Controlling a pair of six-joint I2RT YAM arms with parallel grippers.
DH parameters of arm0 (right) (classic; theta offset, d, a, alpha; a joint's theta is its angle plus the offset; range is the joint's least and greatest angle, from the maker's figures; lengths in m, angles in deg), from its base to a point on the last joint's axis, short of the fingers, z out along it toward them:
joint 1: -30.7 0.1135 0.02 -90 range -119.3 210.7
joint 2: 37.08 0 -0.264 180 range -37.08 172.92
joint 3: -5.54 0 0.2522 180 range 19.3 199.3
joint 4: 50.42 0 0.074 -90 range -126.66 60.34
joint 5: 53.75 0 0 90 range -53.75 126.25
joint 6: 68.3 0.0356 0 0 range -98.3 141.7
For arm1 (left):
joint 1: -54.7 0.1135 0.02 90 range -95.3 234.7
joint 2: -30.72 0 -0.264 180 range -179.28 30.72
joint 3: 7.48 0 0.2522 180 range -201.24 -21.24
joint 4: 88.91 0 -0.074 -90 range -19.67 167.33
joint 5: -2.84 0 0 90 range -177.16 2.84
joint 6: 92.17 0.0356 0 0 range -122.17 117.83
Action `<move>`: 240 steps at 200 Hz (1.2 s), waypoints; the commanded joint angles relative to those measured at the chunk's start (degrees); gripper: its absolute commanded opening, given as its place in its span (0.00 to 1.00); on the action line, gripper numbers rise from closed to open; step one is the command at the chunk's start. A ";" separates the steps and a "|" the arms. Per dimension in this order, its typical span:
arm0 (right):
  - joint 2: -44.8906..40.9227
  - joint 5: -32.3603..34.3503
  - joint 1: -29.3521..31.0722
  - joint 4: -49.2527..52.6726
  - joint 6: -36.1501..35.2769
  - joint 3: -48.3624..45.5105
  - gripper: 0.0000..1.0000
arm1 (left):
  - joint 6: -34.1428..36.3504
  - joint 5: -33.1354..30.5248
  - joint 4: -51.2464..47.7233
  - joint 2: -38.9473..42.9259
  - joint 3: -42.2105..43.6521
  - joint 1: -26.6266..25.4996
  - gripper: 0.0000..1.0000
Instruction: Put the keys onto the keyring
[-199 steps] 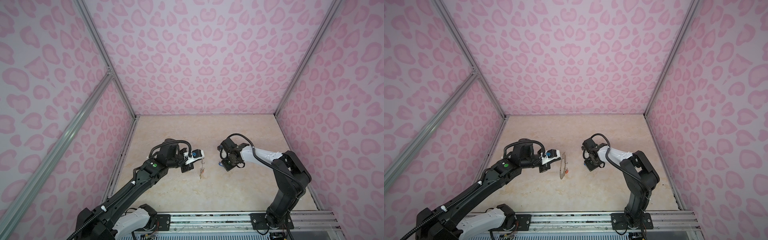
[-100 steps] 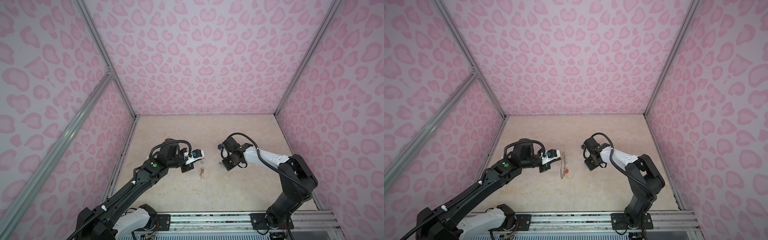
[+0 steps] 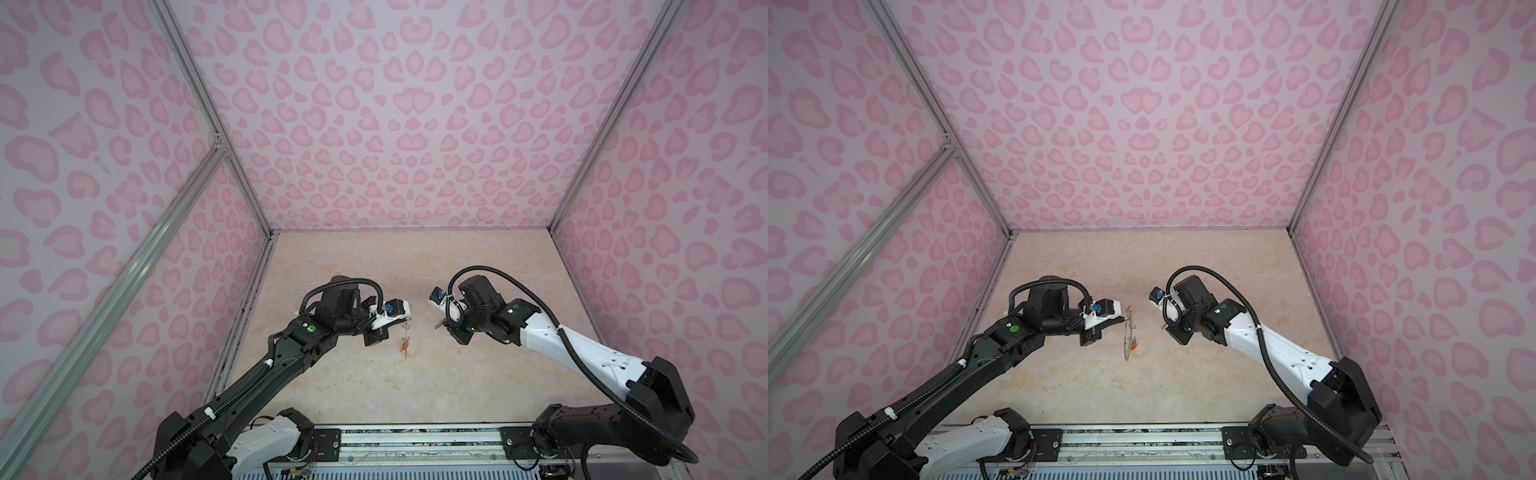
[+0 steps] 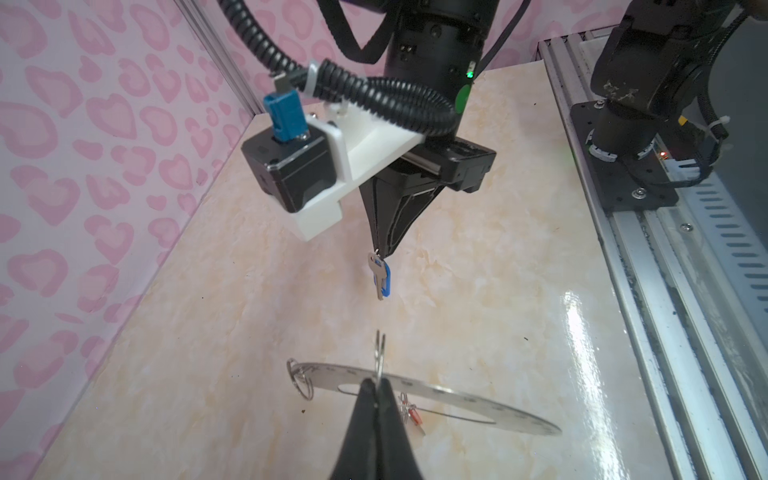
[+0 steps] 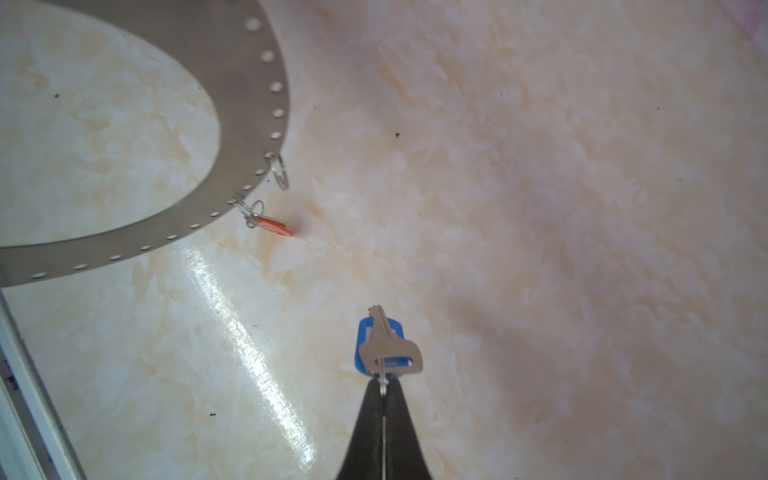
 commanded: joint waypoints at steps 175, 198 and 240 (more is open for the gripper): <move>-15.64 -6.80 8.19 -17.53 -20.96 -5.96 0.00 | 2.61 13.29 -10.24 -7.60 -8.92 -1.97 0.03; -15.56 -6.40 9.33 -15.62 -22.79 -5.43 0.00 | 3.21 13.30 -11.08 -8.20 -9.52 -2.10 0.03; -14.89 -6.08 10.71 -12.27 -25.38 -3.63 0.00 | 4.18 13.12 -12.68 -9.38 -10.67 -2.36 0.03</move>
